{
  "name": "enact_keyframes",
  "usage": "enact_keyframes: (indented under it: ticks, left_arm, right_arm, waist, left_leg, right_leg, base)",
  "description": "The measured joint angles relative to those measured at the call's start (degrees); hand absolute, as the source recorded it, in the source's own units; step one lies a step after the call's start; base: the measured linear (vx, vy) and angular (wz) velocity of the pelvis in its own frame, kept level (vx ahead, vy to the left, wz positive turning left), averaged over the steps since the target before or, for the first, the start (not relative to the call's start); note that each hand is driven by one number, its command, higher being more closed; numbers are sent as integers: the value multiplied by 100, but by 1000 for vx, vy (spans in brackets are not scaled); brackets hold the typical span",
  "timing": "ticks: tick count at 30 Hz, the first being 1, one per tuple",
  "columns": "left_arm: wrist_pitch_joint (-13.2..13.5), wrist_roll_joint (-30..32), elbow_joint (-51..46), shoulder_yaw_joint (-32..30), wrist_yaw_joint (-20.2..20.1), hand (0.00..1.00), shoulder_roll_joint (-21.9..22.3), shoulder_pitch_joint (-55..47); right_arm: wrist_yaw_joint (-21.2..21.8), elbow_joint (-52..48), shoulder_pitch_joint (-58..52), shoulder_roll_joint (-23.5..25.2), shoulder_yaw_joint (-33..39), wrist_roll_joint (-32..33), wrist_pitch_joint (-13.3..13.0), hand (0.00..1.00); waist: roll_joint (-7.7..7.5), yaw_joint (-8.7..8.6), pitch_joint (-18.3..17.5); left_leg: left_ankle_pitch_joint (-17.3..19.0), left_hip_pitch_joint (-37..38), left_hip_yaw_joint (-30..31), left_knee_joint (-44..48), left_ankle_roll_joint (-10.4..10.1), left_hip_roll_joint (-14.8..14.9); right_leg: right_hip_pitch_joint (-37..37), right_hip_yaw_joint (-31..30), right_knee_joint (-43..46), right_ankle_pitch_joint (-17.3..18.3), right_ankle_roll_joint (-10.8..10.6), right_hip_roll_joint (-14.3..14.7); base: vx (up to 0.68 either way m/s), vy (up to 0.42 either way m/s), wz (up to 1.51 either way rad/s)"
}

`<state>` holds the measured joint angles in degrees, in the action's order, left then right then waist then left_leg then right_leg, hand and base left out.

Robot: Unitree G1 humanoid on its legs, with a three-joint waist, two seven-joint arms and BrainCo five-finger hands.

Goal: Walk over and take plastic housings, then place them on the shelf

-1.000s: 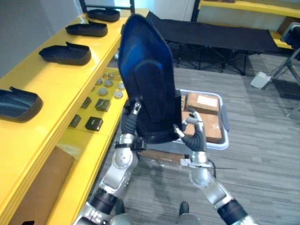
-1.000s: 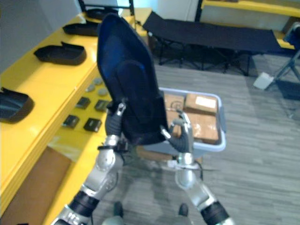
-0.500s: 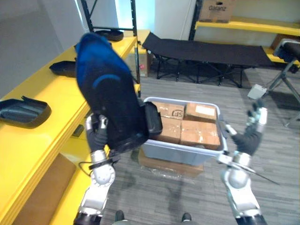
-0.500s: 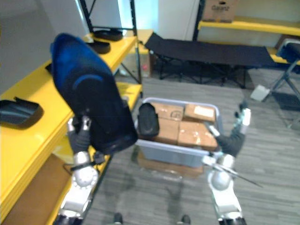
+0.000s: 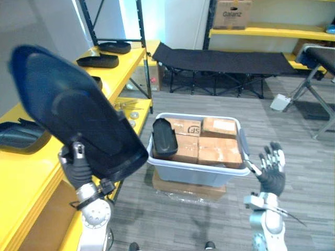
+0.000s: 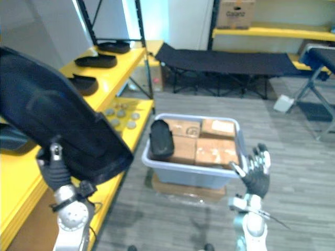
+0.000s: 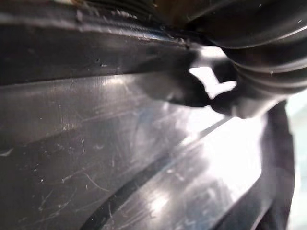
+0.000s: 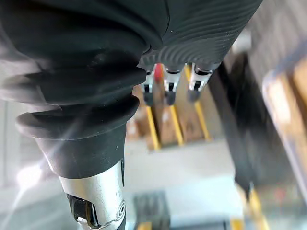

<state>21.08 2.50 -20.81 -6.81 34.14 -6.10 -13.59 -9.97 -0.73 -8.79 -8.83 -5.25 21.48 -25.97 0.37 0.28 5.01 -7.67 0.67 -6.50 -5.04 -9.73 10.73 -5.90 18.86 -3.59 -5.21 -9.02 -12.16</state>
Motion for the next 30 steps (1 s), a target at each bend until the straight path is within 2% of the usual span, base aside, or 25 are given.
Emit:
enact_keyframes:
  ticks: [2, 3, 4, 6, 9, 11, 14, 16, 17, 18, 19, 20, 23, 26, 28, 30]
  left_arm:
    - [6, -305, -327, -262, -593, 100, 4, -290]
    - [6, -377, -405, -314, -729, 100, 9, -373]
    - [6, -430, -542, -451, -971, 100, 36, -602]
    - [21, -491, -629, -697, -1178, 100, 85, -885]
    - [78, -755, -700, -1032, -1316, 100, 284, -1146]
    - [120, -914, -777, -1110, -1441, 100, 403, -1258]
    - [245, -1118, -850, -1076, -1807, 100, 562, -1351]
    - [271, -1144, -851, -1038, -2126, 100, 558, -1232]
    - [304, -1147, -852, -1030, -2320, 100, 547, -1113]
    - [394, -1149, -853, -1024, -2461, 100, 542, -1006]
    - [449, -1155, -861, -1024, -2516, 100, 540, -993]
    - [503, -1151, -901, -1047, -2563, 100, 538, -1008]
    - [566, -1155, -973, -1060, -2555, 100, 406, -971]
    - [602, -1145, -972, -971, -2671, 100, 115, -698]
    - [604, -1180, -960, -971, -2682, 100, -40, -547]
    - [596, -1339, -911, -851, -2705, 100, -33, -477]
  right_arm:
    - [-163, 306, 505, 4, -594, -166, 120, 0]
    - [-223, 385, 636, 14, -702, -251, 138, 0]
    - [-327, 484, 894, 21, -895, -439, 187, 0]
    - [-394, 575, 1128, 38, -984, -508, 213, 0]
    - [-395, 619, 1332, 51, -982, -533, 213, 0]
    - [-381, 619, 1389, 69, -983, -525, 240, 0]
    - [-338, 623, 1368, 103, -979, -475, 415, 0]
    - [-338, 622, 1290, 93, -922, -505, 511, 0]
    - [-350, 620, 1215, 80, -792, -550, 586, 0]
    - [-372, 620, 1168, 40, -694, -561, 651, 0]
    - [-368, 620, 1148, 14, -626, -575, 667, 0]
    - [-351, 624, 1144, -18, -572, -662, 695, 0]
    - [-149, 607, 1156, 87, -569, -662, 692, 0]
    - [-111, 393, 980, 118, -464, -666, 686, 0]
    - [-101, 319, 895, 131, -423, -664, 650, 0]
    - [9, 319, 892, 134, -289, -662, 648, 0]
  waist:
    - [26, 218, -82]
    - [28, 259, -103]
    - [70, 496, -102]
    - [96, 678, -113]
    - [72, 841, -125]
    - [54, 865, -130]
    - [58, 865, -128]
    - [55, 814, -109]
    - [41, 788, -83]
    - [55, 751, -11]
    - [61, 741, -7]
    - [65, 854, 40]
    - [56, 869, 152]
    - [31, 608, 282]
    - [-9, 536, 315]
    - [-7, 543, 372]
  left_leg:
    - [-2, -252, 373, 0, 2, -42]
    - [-7, -302, 442, 0, 5, -51]
    - [-65, -364, 519, 3, 22, -63]
    - [-149, -374, 732, 4, 32, -149]
    - [-174, -378, 770, 12, 72, -223]
    - [-175, -379, 788, 30, 69, -239]
    - [-179, -409, 906, 31, 83, -251]
    - [-250, -500, 873, 31, 259, -278]
    - [-343, -590, 585, 31, 432, -269]
    - [-432, -636, 389, 31, 511, -273]
    - [-494, -674, 364, 31, 478, -286]
    - [-505, -685, 397, 31, 461, -348]
    - [-504, -697, 489, 30, 463, -470]
    - [-555, -814, 930, 28, 524, -626]
    - [-616, -905, 1089, 31, 494, -666]
    - [-717, -959, 1214, 35, 403, -663]
  right_leg:
    - [-47, 414, -2, 51, 6, -2]
    - [-53, 493, -5, 54, 10, -1]
    - [-132, 660, -14, 85, -9, -2]
    - [-316, 912, 7, 159, -41, -44]
    - [-377, 997, -4, 184, -64, -106]
    - [-406, 1057, -6, 197, -74, -117]
    - [-502, 1238, 42, 271, -103, -101]
    - [-637, 1554, 98, 324, -135, -108]
    - [-725, 1824, 160, 404, -177, -135]
    - [-852, 2102, 267, 475, -231, -180]
    - [-860, 2200, 338, 515, -259, -213]
    - [-858, 2215, 442, 580, -269, -290]
    - [-802, 2035, 724, 893, -252, -412]
    - [-557, 1029, 1240, 1610, -88, -228]
    - [-433, 770, 1451, 1801, -38, -145]
    - [-428, 814, 1536, 1818, -46, -101]
  base:
    - [-24, -15, 84]
    - [9, -7, 77]
    - [21, -3, 57]
    - [35, -2, 66]
    - [47, 11, 22]
    - [62, 2, 7]
    - [31, -25, 28]
    - [4, -21, 82]
    - [-25, 17, 128]
    - [-31, 32, 128]
    - [-20, 64, 90]
    - [-5, 85, 41]
    - [-13, 53, 28]
    - [-84, -41, 66]
    - [-59, -91, 52]
    - [-7, -93, 29]
